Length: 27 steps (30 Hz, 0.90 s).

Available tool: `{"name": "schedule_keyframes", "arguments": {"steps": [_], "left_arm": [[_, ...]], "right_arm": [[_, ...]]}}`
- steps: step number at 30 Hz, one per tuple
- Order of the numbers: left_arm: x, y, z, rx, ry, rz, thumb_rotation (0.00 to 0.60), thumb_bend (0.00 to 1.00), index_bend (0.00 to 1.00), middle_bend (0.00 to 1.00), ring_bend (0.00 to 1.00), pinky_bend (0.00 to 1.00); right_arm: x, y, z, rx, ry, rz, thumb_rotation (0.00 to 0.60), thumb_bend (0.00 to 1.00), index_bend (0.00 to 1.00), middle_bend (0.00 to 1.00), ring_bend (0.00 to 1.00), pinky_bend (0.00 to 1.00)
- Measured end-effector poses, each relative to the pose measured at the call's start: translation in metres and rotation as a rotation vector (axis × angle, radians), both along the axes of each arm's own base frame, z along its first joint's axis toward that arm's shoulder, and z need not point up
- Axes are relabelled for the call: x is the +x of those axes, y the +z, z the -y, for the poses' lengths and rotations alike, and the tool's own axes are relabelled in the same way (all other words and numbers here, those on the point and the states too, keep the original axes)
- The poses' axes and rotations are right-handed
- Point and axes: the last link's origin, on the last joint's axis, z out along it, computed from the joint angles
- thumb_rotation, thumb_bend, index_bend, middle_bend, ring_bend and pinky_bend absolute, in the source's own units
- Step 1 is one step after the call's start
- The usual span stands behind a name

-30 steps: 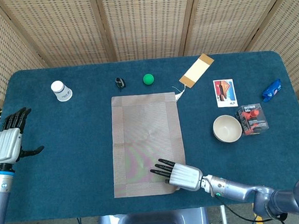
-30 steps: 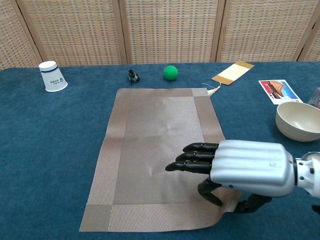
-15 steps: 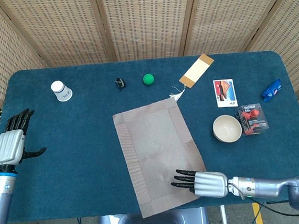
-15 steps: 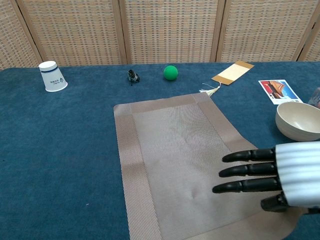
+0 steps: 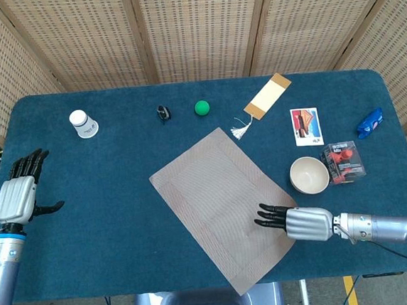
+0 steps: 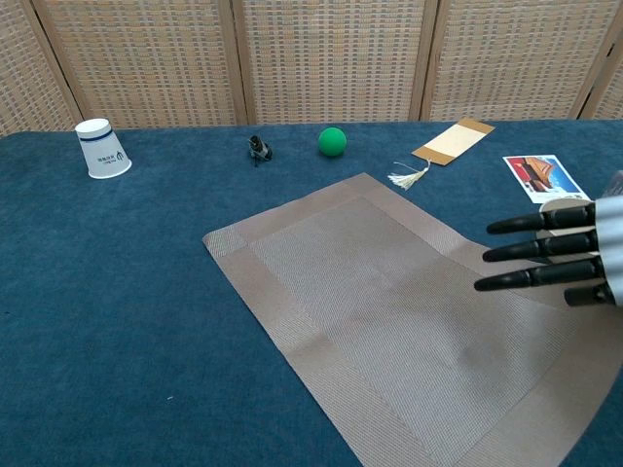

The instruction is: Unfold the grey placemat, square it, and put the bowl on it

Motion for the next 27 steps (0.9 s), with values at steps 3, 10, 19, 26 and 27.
{"name": "schedule_keyframes", "arguments": {"steps": [3, 10, 19, 26, 27], "left_arm": [[0.0, -0.001, -0.001, -0.003, 0.002, 0.0, 0.6, 0.0, 0.0, 0.0, 0.0, 0.0], [0.0, -0.001, -0.001, -0.004, 0.002, 0.0, 0.6, 0.0, 0.0, 0.0, 0.0, 0.0], [-0.001, -0.002, -0.001, -0.007, 0.0, -0.003, 0.6, 0.0, 0.0, 0.0, 0.0, 0.0], [0.004, -0.012, -0.004, -0.042, -0.059, -0.029, 0.6, 0.0, 0.0, 0.0, 0.0, 0.0], [0.004, -0.015, -0.005, -0.052, -0.069, -0.037, 0.6, 0.0, 0.0, 0.0, 0.0, 0.0]], "right_arm": [[0.0, 0.006, 0.011, -0.034, 0.015, -0.019, 0.6, 0.4, 0.67, 0.04, 0.0, 0.0], [-0.002, 0.009, 0.022, -0.06, 0.018, -0.043, 0.6, 0.39, 0.67, 0.03, 0.0, 0.0], [-0.009, 0.015, 0.028, -0.086, -0.017, -0.036, 0.6, 0.19, 0.27, 0.0, 0.0, 0.0], [-0.004, 0.031, 0.021, -0.13, -0.117, 0.185, 0.6, 0.0, 0.05, 0.0, 0.0, 0.0], [-0.004, 0.035, 0.019, -0.145, -0.157, 0.239, 0.6, 0.0, 0.03, 0.0, 0.0, 0.0]]}}
